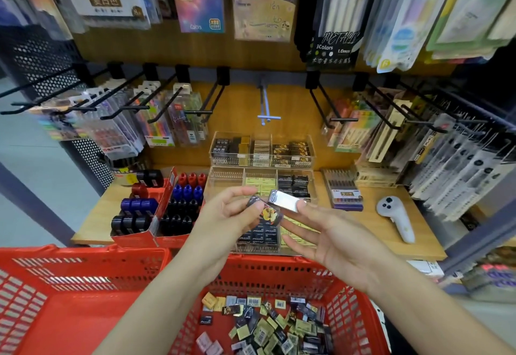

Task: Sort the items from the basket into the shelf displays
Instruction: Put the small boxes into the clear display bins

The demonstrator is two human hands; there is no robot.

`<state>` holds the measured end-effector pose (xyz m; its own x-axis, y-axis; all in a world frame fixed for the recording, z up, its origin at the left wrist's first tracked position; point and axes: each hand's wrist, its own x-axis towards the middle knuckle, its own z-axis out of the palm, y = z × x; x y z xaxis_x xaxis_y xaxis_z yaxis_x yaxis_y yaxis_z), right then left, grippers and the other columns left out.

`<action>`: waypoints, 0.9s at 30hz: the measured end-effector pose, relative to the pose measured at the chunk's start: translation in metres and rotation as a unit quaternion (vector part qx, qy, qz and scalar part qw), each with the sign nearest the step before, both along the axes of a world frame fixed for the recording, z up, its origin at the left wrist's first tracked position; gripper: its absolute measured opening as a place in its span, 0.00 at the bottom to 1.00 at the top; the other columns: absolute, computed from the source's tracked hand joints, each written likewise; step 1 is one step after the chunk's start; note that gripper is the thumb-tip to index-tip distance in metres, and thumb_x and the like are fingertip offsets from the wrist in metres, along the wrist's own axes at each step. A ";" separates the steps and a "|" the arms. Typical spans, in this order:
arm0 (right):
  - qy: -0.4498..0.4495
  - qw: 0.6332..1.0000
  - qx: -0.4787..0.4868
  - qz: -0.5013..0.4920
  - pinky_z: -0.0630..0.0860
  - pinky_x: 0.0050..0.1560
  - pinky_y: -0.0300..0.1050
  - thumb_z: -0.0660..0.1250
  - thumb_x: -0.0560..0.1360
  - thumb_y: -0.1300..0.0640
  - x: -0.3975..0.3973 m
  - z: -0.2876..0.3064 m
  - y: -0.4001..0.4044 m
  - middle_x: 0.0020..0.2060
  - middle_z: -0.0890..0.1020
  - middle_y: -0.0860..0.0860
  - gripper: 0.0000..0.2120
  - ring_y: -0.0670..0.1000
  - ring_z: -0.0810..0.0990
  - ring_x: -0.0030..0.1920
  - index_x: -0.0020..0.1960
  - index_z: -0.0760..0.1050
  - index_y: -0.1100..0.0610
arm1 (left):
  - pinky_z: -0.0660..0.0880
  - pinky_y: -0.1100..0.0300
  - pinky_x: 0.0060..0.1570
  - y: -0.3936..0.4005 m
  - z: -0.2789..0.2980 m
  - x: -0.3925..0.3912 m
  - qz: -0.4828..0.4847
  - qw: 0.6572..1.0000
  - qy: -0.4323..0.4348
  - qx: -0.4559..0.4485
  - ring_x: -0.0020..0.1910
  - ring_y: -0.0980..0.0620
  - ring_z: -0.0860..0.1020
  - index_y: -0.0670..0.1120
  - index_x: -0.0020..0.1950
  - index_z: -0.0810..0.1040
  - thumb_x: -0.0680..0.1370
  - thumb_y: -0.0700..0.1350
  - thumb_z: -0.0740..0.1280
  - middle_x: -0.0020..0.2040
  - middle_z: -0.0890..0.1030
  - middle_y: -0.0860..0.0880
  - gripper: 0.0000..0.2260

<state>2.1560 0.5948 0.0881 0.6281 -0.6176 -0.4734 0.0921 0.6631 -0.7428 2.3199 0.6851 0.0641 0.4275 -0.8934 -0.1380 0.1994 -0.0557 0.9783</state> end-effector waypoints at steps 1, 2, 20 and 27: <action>0.004 1.000 -0.005 0.000 0.82 0.49 0.52 0.71 0.75 0.59 0.000 -0.001 0.000 0.54 0.85 0.56 0.12 0.55 0.84 0.55 0.57 0.80 0.60 | 0.79 0.57 0.53 0.000 -0.001 -0.001 -0.001 1.000 0.003 0.002 0.50 0.51 0.83 0.46 0.59 0.78 0.79 0.40 0.69 0.51 0.86 0.48 0.10; 0.005 1.000 -0.008 -0.001 0.82 0.50 0.52 0.72 0.74 0.59 0.000 -0.002 0.000 0.53 0.85 0.55 0.11 0.54 0.84 0.55 0.56 0.81 0.60 | 0.79 0.59 0.50 -0.001 -0.001 -0.003 -0.007 1.000 0.004 0.001 0.48 0.52 0.82 0.46 0.59 0.79 0.79 0.40 0.68 0.51 0.86 0.47 0.08; 0.087 0.880 -0.466 0.015 0.78 0.44 0.31 0.79 0.66 0.60 0.005 -0.015 -0.004 0.44 0.85 0.43 0.09 0.41 0.83 0.47 0.45 0.83 0.56 | 0.80 0.61 0.50 -0.012 -0.002 -0.002 -0.032 0.993 0.116 -0.016 0.55 0.49 0.83 0.42 0.61 0.79 0.76 0.42 0.70 0.57 0.83 0.42 0.14; 0.216 0.787 -0.577 0.026 0.81 0.43 0.36 0.77 0.70 0.55 0.034 -0.031 -0.051 0.40 0.84 0.42 0.11 0.39 0.83 0.42 0.51 0.81 0.49 | 0.81 0.61 0.47 -0.057 -0.006 0.031 -0.073 0.996 -0.034 0.028 0.49 0.48 0.85 0.46 0.58 0.82 0.78 0.35 0.69 0.56 0.79 0.44 0.11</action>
